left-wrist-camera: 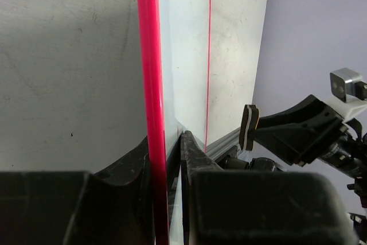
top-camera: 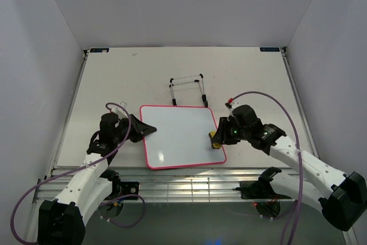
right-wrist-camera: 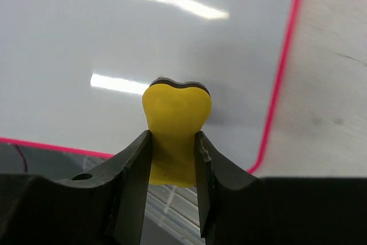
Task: Erase the whiteboard
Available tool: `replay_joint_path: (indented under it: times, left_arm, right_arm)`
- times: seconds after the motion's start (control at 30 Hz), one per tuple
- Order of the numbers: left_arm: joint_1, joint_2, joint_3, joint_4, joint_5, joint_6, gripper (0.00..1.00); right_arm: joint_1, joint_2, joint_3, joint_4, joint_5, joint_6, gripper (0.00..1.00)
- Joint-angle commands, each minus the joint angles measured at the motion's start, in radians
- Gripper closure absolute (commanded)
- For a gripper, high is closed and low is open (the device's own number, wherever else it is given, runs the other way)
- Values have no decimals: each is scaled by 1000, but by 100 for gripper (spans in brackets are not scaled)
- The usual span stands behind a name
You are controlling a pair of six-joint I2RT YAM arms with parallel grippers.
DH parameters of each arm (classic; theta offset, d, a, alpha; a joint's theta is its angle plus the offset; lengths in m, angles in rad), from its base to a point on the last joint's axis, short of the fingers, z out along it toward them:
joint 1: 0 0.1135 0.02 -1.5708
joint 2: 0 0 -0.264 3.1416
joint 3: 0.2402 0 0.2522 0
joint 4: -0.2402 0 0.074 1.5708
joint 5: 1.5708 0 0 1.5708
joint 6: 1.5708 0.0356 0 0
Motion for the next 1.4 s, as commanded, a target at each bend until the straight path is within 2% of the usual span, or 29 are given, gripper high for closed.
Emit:
replay_joint_path:
  times: [0.0, 0.07, 0.13, 0.17, 0.27, 0.5, 0.63, 0.93, 1.03, 1.3, 1.37]
  left_arm:
    - [7, 8, -23, -9, -136, 131, 100]
    - [9, 18, -20, -3, -125, 130, 100]
    - [9, 25, -18, 5, -116, 127, 100]
    - [9, 26, -18, 5, -114, 128, 100]
    - [6, 31, -15, 5, -111, 127, 100]
    - [4, 22, -21, 5, -111, 115, 100]
    - [4, 20, -15, -1, -116, 118, 100]
    - [6, 17, 6, -26, -125, 127, 100]
    - [4, 12, 15, -34, -128, 131, 100]
    - [6, 5, 35, -53, -122, 141, 100]
    - [6, -4, 37, -61, -122, 142, 100]
  right_arm:
    - [140, 107, 80, 116, -50, -64, 92]
    - [279, 220, 147, 196, -30, -76, 92]
    - [369, 340, 219, 225, 11, -106, 92]
    - [445, 383, 303, 233, 30, -118, 92]
    - [547, 533, 470, 230, 97, -170, 92]
    - [645, 776, 740, 192, 110, -245, 92]
    - [688, 862, 811, 170, 111, -256, 92]
    - [690, 867, 756, 124, 225, -261, 92]
    - [647, 829, 675, 110, 225, -225, 92]
    - [416, 672, 311, 113, 208, -210, 92]
    - [318, 597, 243, 127, 186, -233, 92]
